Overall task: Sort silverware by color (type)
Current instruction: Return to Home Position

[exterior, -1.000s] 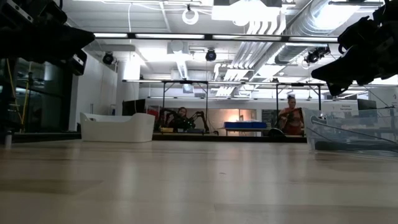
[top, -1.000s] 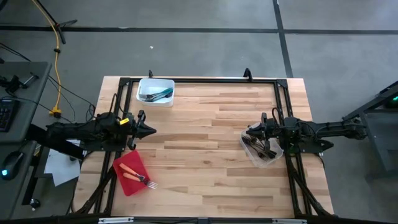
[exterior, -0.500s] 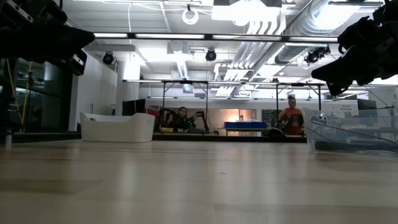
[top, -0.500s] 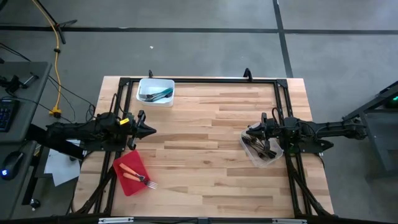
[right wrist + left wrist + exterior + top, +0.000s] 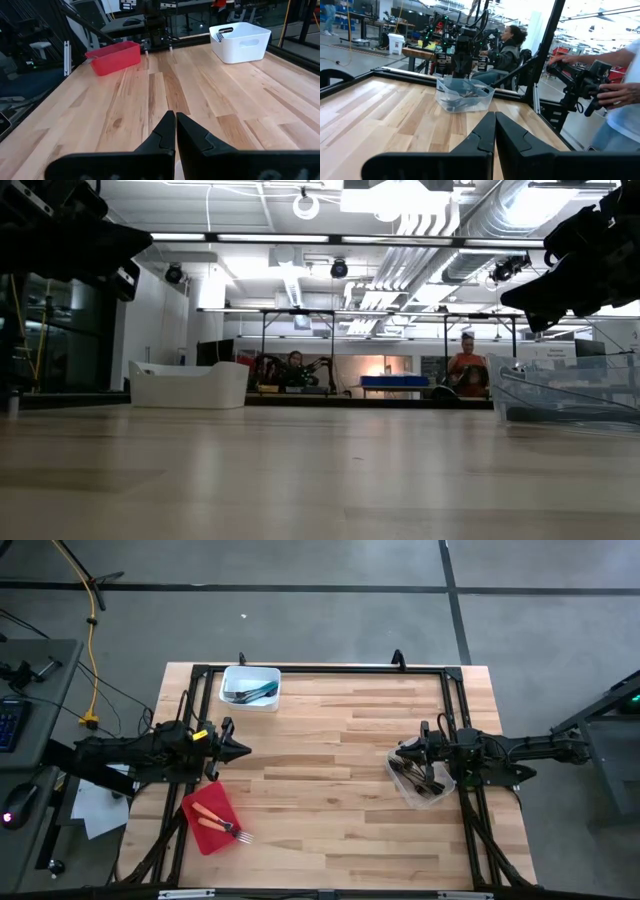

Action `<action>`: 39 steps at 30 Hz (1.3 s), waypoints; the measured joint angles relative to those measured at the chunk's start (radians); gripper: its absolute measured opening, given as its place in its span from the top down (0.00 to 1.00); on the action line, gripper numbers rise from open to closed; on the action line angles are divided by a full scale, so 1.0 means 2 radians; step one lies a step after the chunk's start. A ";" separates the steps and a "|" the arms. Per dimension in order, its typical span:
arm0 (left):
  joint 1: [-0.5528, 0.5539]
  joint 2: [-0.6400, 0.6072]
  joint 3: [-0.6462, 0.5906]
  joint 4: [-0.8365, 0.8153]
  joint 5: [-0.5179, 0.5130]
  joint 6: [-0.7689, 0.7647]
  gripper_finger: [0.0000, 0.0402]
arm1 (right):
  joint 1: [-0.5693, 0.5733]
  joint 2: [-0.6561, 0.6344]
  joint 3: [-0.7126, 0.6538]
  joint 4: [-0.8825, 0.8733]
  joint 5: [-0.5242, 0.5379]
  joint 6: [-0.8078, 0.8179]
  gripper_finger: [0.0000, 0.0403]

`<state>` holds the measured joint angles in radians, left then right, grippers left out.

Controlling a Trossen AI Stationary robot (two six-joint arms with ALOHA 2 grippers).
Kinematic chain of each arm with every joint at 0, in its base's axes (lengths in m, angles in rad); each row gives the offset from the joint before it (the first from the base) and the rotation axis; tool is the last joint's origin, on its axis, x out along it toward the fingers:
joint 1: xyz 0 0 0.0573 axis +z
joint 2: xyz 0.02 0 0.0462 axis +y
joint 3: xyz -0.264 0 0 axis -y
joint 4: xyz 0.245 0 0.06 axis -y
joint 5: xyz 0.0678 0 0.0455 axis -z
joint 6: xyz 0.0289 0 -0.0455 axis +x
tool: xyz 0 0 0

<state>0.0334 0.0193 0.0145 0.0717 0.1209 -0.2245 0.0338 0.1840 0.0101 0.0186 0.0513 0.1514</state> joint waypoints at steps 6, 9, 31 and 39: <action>0.000 0.000 0.000 0.000 0.000 0.000 0.99 | 0.000 -0.019 0.000 0.000 0.000 -0.001 1.00; 0.000 0.000 0.000 0.000 0.000 0.000 0.99 | -0.001 -0.044 0.000 0.000 -0.001 -0.004 1.00; 0.000 0.000 0.000 0.000 0.000 0.000 0.99 | -0.011 -0.091 0.000 -0.003 -0.014 -0.092 1.00; 0.000 0.000 0.000 0.000 0.000 0.000 0.99 | -0.011 -0.086 0.000 -0.003 -0.015 -0.088 1.00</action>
<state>0.0334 0.0193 0.0147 0.0715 0.1207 -0.2245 0.0109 0.0128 0.0109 0.0128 0.0220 -0.0250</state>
